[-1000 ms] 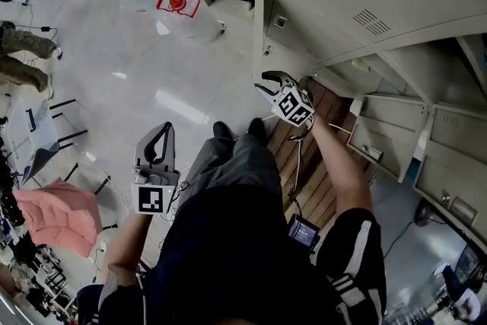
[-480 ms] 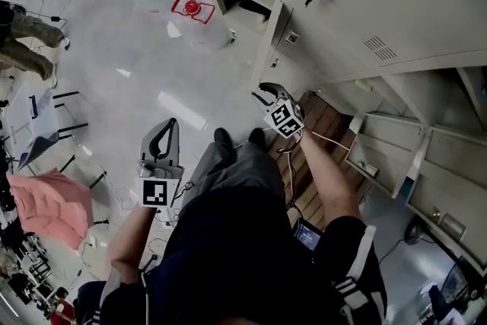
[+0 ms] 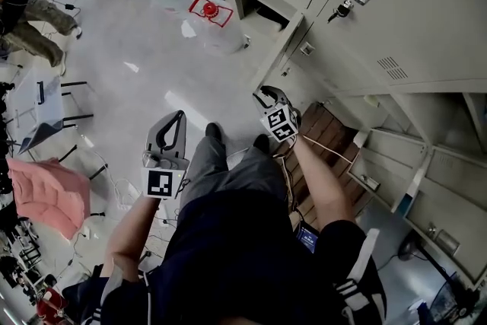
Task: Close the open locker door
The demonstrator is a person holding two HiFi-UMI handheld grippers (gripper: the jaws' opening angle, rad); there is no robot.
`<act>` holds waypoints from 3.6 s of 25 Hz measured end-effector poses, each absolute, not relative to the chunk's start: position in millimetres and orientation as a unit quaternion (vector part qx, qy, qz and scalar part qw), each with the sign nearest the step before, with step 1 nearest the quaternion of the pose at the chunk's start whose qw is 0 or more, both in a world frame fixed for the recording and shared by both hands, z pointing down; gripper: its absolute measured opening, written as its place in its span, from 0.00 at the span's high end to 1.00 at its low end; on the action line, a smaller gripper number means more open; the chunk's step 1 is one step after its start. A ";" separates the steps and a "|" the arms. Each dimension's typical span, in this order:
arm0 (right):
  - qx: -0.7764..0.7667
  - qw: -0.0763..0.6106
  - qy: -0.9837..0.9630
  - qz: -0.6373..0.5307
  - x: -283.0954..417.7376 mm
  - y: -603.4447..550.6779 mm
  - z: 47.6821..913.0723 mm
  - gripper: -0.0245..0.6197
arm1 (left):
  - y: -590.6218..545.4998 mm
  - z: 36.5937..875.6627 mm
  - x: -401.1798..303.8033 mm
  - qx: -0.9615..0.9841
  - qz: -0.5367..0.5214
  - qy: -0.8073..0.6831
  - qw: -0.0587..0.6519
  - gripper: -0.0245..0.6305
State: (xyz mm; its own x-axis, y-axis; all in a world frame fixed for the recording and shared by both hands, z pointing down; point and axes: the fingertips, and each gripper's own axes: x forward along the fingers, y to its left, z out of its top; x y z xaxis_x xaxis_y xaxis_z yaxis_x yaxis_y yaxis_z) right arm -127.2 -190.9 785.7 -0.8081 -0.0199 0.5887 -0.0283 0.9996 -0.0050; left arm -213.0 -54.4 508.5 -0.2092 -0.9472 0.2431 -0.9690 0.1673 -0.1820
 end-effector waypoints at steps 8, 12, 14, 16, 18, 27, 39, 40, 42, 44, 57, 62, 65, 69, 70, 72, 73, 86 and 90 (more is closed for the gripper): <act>0.062 0.301 -0.951 0.030 -175.6 -192.8 786.2 0.79 | -68.5 510.0 -257.5 0.665 0.142 -0.733 0.025 0.96; 0.110 0.299 -0.947 0.046 -207.7 -198.2 787.2 0.79 | -78.3 517.6 -295.7 0.699 0.134 -0.702 0.024 0.96; 0.138 0.295 -0.944 0.057 -224.0 -203.0 786.8 0.79 | -82.6 518.3 -314.6 0.725 0.162 -0.669 0.000 0.96; 0.166 0.291 -0.940 0.068 -238.0 -208.0 787.7 0.79 | -84.5 519.9 -331.1 0.755 0.216 -0.618 -0.036 0.96; 0.198 0.288 -0.934 0.080 -252.5 -214.6 786.3 0.79 | -86.6 521.3 -350.8 0.772 0.219 -0.595 -0.044 0.96; 0.315 0.275 -0.902 0.104 -303.8 -253.9 788.5 0.79 | -90.1 524.3 -415.7 0.819 0.197 -0.536 -0.052 0.96; 0.349 0.258 -0.894 0.108 -342.8 -297.9 784.3 0.80 | -123.8 534.2 -443.3 0.821 0.218 -0.526 -0.043 0.96; 0.347 0.258 -0.895 0.106 -345.8 -302.0 784.2 0.80 | -129.2 534.7 -444.7 0.820 0.221 -0.527 -0.043 0.96; 0.346 0.258 -0.896 0.104 -350.8 -308.7 784.9 0.80 | -139.2 536.7 -445.7 0.817 0.226 -0.529 -0.042 0.96; 0.346 0.258 -0.896 0.103 -353.7 -315.3 785.1 0.80 | -148.6 538.7 -445.3 0.815 0.225 -0.533 -0.036 0.96; 0.392 0.242 -0.883 0.093 -373.6 -369.4 781.7 0.85 | -193.6 548.7 -470.3 0.837 0.228 -0.494 -0.057 0.96; 0.411 0.234 -0.877 0.089 -376.2 -382.0 781.3 0.86 | -203.4 555.8 -486.8 0.850 0.233 -0.469 -0.062 0.96; 0.421 0.230 -0.872 0.095 -376.4 -388.6 781.4 0.86 | -208.1 560.2 -491.7 0.856 0.230 -0.459 -0.057 0.96; 0.436 0.222 -0.866 0.102 -377.3 -400.0 782.4 0.87 | -217.9 563.8 -497.1 0.866 0.224 -0.443 -0.059 0.96; 0.442 0.218 -0.864 0.104 -377.4 -402.8 782.0 0.87 | -220.5 564.4 -499.0 0.868 0.225 -0.439 -0.060 0.96; 0.454 0.209 -0.859 0.110 -377.5 -407.4 781.3 0.88 | -224.7 565.7 -502.2 0.871 0.225 -0.432 -0.061 0.96; 0.459 0.206 -0.857 0.112 -377.5 -409.6 781.1 0.88 | -226.4 566.5 -503.2 0.873 0.225 -0.429 -0.060 0.96; 0.500 0.210 -0.835 0.092 -374.5 -426.4 780.4 0.89 | -232.2 576.5 -505.1 0.876 0.230 -0.420 -0.060 0.96; 0.511 0.205 -0.831 0.084 -374.8 -429.0 779.9 0.89 | -231.5 579.7 -508.8 0.874 0.231 -0.424 -0.056 0.96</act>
State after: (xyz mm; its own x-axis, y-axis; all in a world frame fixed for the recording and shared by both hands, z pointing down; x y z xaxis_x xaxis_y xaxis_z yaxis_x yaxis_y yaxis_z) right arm -374.8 -429.0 779.9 -0.3950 -0.8142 0.4254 -0.8827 0.4647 0.0698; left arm -508.8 -231.5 579.7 0.5335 -0.7669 0.3566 -0.7152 -0.6342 -0.2939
